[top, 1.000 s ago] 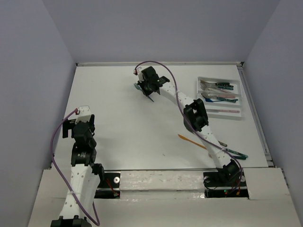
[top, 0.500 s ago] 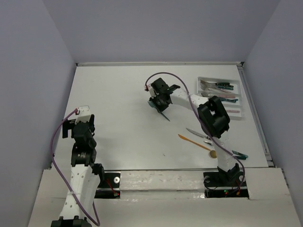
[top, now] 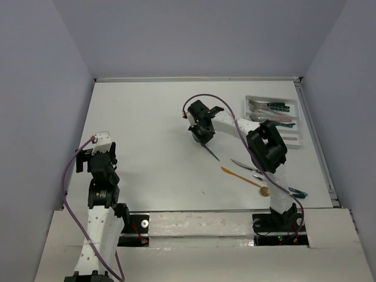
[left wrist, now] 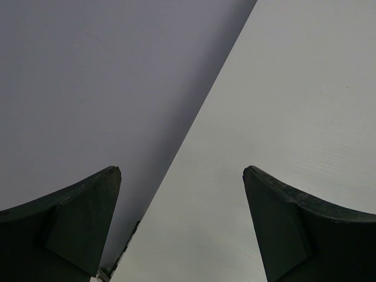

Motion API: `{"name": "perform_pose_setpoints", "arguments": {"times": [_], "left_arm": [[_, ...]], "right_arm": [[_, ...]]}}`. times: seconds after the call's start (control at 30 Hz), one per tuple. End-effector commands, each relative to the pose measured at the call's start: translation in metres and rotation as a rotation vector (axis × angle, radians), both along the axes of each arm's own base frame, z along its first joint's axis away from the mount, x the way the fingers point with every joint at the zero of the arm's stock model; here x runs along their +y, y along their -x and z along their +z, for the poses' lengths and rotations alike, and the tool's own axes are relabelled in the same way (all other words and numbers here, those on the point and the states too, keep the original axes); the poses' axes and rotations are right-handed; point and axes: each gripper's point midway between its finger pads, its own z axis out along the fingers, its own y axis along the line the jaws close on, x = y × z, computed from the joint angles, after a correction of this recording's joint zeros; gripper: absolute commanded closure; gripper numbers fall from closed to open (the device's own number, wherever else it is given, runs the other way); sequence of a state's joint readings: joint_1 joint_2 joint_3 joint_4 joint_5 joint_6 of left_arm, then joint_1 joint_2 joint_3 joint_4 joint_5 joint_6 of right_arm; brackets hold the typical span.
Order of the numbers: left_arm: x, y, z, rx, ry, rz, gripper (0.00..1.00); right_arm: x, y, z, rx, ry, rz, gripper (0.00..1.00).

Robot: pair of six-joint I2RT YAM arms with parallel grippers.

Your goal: Sort the eating utensils into containers

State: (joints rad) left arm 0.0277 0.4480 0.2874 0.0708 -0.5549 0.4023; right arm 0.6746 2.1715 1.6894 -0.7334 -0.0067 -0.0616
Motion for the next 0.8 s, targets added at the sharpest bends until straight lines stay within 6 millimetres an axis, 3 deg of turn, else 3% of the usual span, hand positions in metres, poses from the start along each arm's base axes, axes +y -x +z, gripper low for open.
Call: {"name": "perform_pose_setpoints", "arguments": {"times": [0.0,0.13,0.17,0.23,0.27,0.37,0.4,0.5,0.53,0.63,0.67,0.7,0.73,0.77], "left_arm": [[0.003,0.0,0.007,-0.045,-0.002,0.022,0.01],[0.002,-0.001,0.007,-0.044,-0.002,0.016,0.01],[0.002,-0.001,0.007,-0.043,-0.002,0.019,0.01],[0.002,-0.001,0.007,-0.044,-0.001,0.021,0.01],[0.003,0.0,0.007,-0.044,-0.002,0.022,0.01],[0.003,0.0,0.008,-0.046,-0.004,0.025,0.01],[0.003,0.0,0.007,-0.046,-0.004,0.025,0.01],[0.003,0.0,0.008,-0.05,-0.003,0.024,0.01],[0.003,0.0,0.009,-0.053,-0.003,0.022,0.01],[0.002,0.0,0.009,-0.053,-0.003,0.017,0.01],[0.001,0.0,0.009,-0.053,-0.003,0.016,0.01],[0.001,0.0,0.009,-0.054,-0.005,0.016,0.01],[0.001,0.0,0.009,-0.053,-0.004,0.016,0.01],[0.0,0.0,0.009,-0.053,-0.004,0.014,0.01]], "right_arm": [[-0.012,0.018,-0.035,0.098,0.072,0.025,1.0],[0.011,-0.006,0.015,-0.082,-0.004,0.161,1.0],[0.018,-0.015,0.053,-0.178,-0.058,0.193,1.0],[0.027,-0.036,0.102,-0.371,-0.105,0.281,1.0],[0.018,-0.046,0.15,-0.518,-0.102,0.274,1.0],[-0.002,-0.061,0.212,-0.806,-0.005,0.373,1.0],[-0.007,-0.063,0.216,-0.84,0.048,0.42,1.0],[-0.07,-0.094,0.211,-0.87,0.333,0.513,1.0],[-0.105,-0.113,0.214,-0.867,0.425,0.499,1.0],[-0.156,-0.145,0.22,-0.879,0.543,0.454,1.0],[-0.186,-0.158,0.218,-0.883,0.621,0.451,1.0],[-0.198,-0.17,0.231,-0.957,0.672,0.429,1.0],[-0.21,-0.174,0.235,-0.966,0.776,0.507,1.0],[-0.229,-0.174,0.221,-0.941,0.837,0.536,1.0]]}}
